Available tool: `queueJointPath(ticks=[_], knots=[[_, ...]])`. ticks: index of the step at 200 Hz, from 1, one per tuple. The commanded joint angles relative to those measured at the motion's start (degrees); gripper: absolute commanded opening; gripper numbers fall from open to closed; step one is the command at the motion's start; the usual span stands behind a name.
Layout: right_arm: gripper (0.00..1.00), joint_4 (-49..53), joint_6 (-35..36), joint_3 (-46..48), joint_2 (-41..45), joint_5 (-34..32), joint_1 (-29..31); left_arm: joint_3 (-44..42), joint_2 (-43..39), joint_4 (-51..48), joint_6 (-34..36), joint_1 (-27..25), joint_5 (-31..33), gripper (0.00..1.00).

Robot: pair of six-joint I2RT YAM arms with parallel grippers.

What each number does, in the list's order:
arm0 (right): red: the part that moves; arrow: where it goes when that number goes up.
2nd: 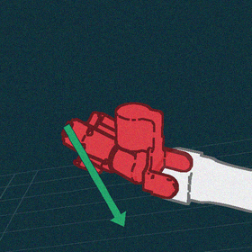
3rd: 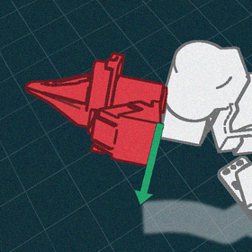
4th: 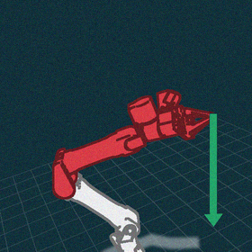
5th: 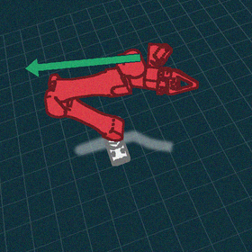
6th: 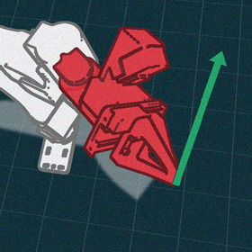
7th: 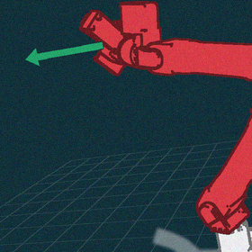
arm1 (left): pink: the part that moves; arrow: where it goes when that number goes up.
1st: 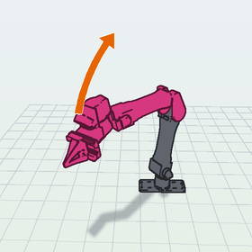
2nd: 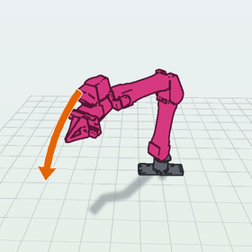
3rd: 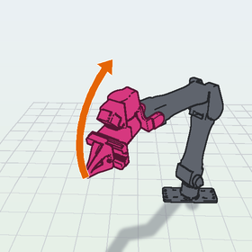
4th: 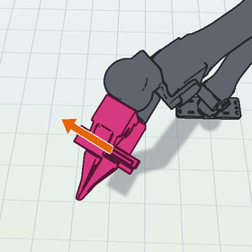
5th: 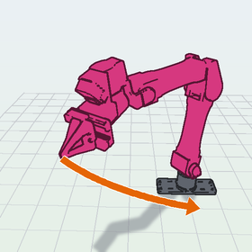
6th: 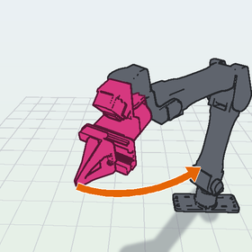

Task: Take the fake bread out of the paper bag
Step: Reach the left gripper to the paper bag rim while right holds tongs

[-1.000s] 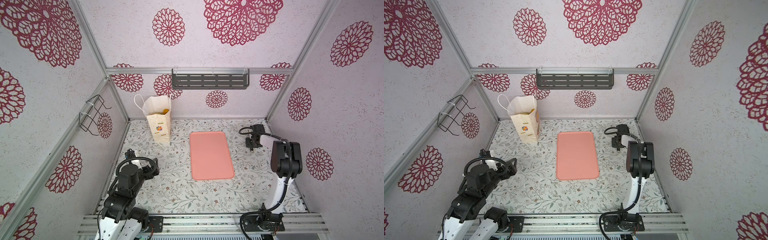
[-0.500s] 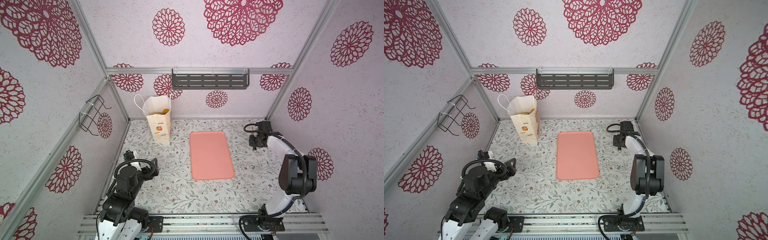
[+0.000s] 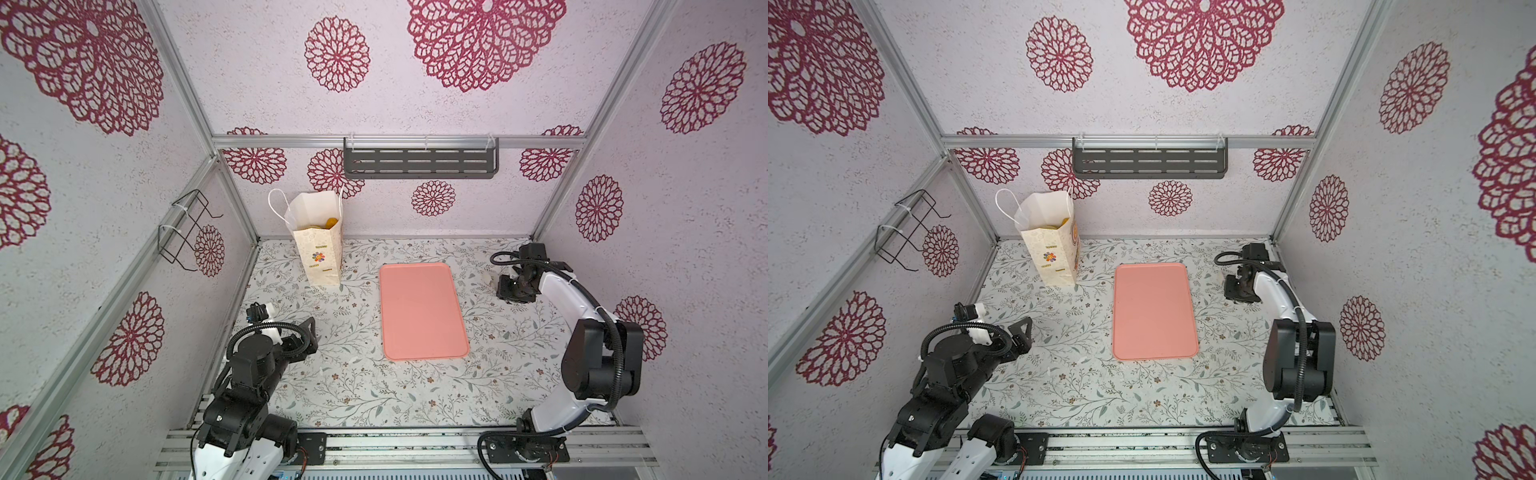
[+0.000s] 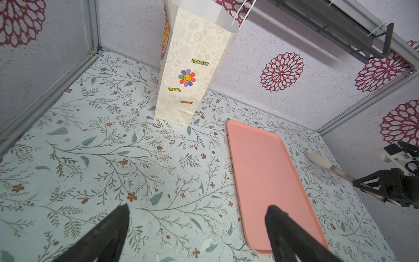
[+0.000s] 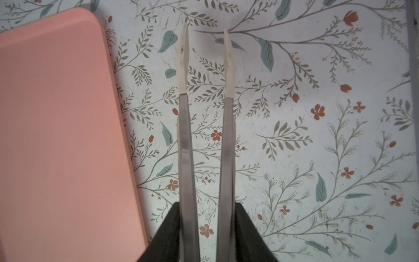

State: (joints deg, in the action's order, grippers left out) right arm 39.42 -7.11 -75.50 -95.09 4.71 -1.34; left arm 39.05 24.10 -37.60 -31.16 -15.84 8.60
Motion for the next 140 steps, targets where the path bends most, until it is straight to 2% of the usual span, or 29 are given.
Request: queueJointPath(ticks=[1,91,140], knots=[[0.39,2.96,-1.19,-2.76,3.42,2.04,0.06,0.73,-0.71,0.14,-0.08,-0.60,0.89,0.97],[0.43,8.69,-2.17,-3.38,6.03,7.24,0.10,0.59,-1.25,0.18,-0.04,-1.22,1.59,0.97],[0.43,9.68,-3.15,-1.70,11.08,8.72,0.09,2.26,1.40,0.68,2.56,-1.13,1.27,0.97]])
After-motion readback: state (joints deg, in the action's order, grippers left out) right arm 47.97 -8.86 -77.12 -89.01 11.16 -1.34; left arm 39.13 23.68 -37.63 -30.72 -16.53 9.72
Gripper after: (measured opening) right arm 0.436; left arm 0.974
